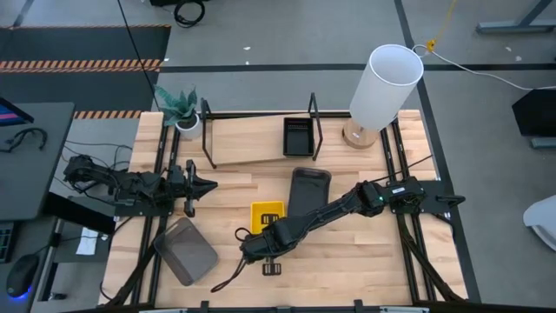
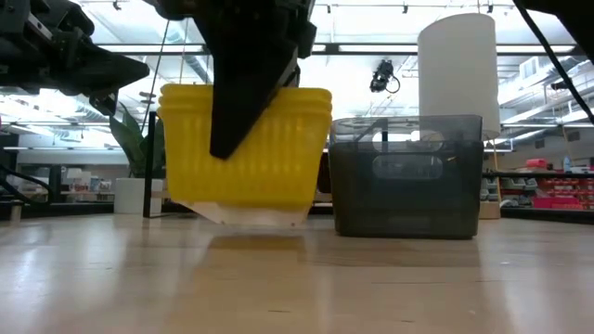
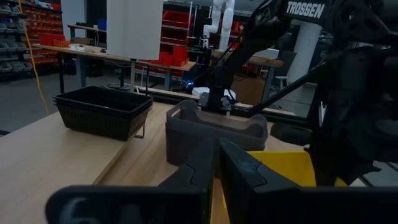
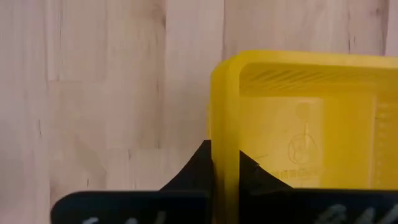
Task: Stack baskets on shelf by color
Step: Put the stacked yellow bins on the shelf
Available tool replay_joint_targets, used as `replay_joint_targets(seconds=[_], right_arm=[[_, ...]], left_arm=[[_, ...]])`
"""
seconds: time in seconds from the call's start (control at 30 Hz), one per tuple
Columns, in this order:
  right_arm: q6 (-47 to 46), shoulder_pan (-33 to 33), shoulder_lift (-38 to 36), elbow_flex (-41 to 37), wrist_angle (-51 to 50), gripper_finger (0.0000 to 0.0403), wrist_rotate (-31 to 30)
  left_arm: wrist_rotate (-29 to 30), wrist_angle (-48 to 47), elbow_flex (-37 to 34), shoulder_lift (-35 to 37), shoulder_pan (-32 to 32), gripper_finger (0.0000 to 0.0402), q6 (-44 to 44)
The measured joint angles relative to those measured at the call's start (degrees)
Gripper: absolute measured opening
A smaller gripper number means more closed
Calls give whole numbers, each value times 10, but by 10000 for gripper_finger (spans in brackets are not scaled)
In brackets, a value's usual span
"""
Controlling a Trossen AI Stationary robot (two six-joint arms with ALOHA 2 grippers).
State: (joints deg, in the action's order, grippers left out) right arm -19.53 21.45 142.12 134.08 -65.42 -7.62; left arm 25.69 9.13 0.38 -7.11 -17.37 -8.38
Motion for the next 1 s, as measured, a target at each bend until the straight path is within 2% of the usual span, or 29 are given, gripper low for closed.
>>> replay_joint_targets(seconds=[0.57, 1.0], right_arm=[[17, -6, -18, 7, -31, 13, -5], [56, -35, -82, 9, -63, 13, -59]], left_arm=[[0, 0, 0, 0, 0, 28, 0], [0, 0, 0, 0, 0, 31, 0]])
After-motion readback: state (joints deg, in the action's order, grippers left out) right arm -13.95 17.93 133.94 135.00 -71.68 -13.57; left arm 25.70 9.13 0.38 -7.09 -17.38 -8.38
